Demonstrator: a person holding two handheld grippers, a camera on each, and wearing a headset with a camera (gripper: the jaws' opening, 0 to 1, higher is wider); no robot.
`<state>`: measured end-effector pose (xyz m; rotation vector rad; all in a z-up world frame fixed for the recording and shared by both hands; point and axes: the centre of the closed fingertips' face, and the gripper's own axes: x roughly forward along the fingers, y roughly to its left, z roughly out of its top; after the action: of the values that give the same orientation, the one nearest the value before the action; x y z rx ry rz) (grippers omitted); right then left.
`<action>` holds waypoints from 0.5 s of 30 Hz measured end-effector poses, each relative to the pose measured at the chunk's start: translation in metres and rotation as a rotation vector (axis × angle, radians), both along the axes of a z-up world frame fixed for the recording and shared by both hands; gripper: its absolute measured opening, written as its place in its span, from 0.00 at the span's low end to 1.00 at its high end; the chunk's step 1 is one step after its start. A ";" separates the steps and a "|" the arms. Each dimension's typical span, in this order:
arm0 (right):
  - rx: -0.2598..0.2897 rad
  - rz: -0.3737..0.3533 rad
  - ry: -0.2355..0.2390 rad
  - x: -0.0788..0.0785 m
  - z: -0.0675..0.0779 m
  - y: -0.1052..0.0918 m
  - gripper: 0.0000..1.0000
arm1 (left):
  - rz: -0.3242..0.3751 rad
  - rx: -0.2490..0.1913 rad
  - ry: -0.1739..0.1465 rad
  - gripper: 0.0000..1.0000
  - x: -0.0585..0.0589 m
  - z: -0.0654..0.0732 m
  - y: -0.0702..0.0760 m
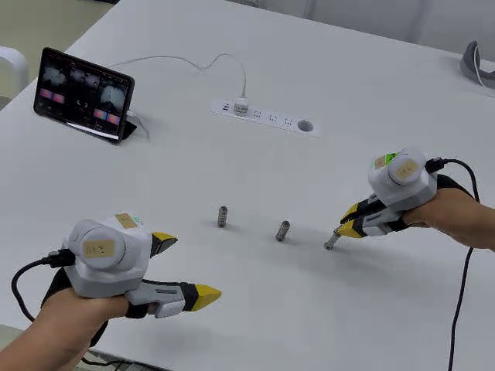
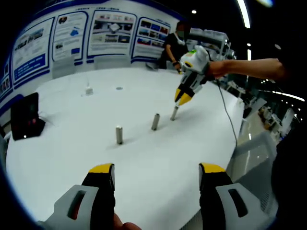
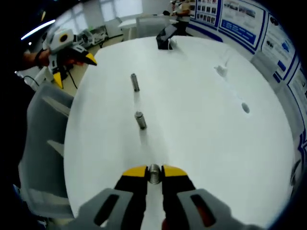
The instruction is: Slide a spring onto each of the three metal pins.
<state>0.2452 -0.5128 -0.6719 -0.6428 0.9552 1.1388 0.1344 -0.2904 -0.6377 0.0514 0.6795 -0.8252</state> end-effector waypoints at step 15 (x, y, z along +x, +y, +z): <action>-0.044 0.050 0.001 -0.001 -0.014 0.003 0.13 | 0.003 0.005 0.001 0.72 0.000 0.000 0.002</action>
<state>0.2439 -0.5095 -0.6859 -0.7048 0.9716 1.1651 0.1345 -0.2889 -0.6374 0.0543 0.6827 -0.8211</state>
